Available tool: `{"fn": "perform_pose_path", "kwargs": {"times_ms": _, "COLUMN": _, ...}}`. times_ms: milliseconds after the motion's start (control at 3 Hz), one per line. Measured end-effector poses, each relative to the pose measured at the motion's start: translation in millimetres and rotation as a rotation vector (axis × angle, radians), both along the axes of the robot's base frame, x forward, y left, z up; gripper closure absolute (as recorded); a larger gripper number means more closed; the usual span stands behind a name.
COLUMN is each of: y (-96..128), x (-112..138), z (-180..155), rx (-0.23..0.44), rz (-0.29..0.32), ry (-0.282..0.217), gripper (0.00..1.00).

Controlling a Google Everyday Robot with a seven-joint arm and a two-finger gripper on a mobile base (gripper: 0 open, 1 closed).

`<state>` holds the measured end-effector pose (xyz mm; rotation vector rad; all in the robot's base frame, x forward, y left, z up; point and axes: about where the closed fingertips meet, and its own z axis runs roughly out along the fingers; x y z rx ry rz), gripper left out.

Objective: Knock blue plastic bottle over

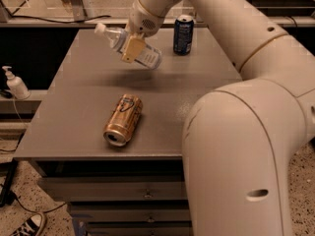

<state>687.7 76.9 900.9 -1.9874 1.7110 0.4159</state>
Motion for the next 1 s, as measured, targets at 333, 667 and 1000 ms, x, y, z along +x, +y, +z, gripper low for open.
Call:
{"fn": "perform_pose_path", "kwargs": {"times_ms": 333, "y": -9.9, "x": -10.7, "z": -13.5, "rx": -0.102, "rz": 0.029, "ry": 0.018, "gripper": 0.98}}
{"fn": "perform_pose_path", "kwargs": {"times_ms": 667, "y": -15.2, "x": -16.4, "z": -19.7, "rx": -0.140, "rz": 0.024, "ry": 0.027, "gripper": 0.80}}
{"fn": "perform_pose_path", "kwargs": {"times_ms": 1000, "y": -13.1, "x": -21.4, "z": -25.8, "rx": -0.154, "rz": 0.028, "ry": 0.038, "gripper": 0.56}}
